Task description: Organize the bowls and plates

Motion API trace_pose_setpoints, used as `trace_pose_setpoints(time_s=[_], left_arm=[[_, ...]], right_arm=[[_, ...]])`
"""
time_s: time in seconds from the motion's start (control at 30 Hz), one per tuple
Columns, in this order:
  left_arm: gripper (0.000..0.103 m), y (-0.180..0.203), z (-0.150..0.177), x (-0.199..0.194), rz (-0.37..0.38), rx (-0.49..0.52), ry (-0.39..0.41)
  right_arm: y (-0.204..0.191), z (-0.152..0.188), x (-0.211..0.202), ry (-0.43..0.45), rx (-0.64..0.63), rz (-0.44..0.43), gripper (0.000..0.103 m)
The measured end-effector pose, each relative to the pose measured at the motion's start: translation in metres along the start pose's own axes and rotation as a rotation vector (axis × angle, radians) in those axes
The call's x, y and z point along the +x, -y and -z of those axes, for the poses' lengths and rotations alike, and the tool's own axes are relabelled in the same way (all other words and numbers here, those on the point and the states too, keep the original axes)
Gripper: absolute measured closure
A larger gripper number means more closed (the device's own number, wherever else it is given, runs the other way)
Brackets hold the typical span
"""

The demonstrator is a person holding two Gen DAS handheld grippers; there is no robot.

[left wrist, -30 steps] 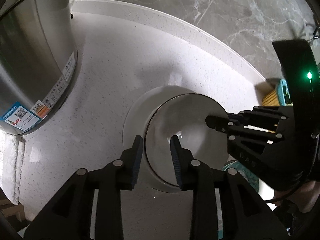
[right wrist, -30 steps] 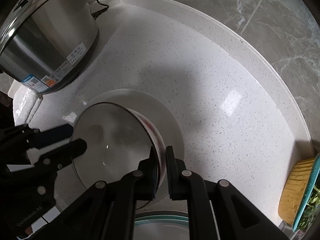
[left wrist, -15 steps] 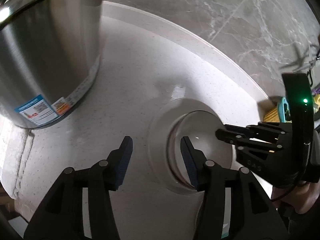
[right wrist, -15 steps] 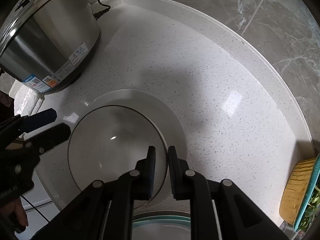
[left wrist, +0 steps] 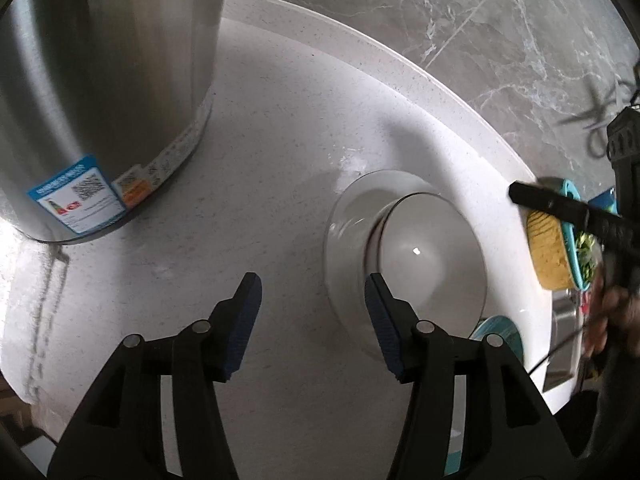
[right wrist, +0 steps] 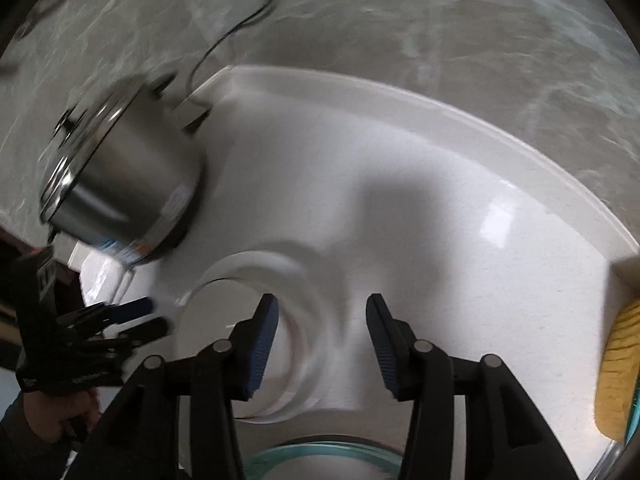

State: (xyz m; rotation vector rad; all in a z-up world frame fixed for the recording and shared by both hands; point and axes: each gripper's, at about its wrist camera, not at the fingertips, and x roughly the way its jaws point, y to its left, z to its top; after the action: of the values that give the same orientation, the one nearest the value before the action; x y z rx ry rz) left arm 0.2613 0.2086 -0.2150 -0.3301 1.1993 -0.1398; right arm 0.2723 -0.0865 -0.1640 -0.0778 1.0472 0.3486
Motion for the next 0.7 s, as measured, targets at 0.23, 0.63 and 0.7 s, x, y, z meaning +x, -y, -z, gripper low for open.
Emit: trace_pose_setpoints(time_s=[0.23, 0.63, 0.7], left_arm=[[0.048, -0.015, 0.008, 0.018, 0.011, 0.028, -0.053], [0.046, -0.002, -0.003, 0.053, 0.010, 0.076, -0.086], [0.046, -0.003, -0.004, 0.054, 0.012, 0.074, -0.083]], right_arm=[[0.030, 0.015, 0.031, -0.106, 0.056, -0.071, 0.064], [0.018, 0.029, 0.072, -0.228, 0.009, -0.107, 0.064], [0.022, 0.029, 0.073, -0.226, 0.016, -0.125, 0.064]])
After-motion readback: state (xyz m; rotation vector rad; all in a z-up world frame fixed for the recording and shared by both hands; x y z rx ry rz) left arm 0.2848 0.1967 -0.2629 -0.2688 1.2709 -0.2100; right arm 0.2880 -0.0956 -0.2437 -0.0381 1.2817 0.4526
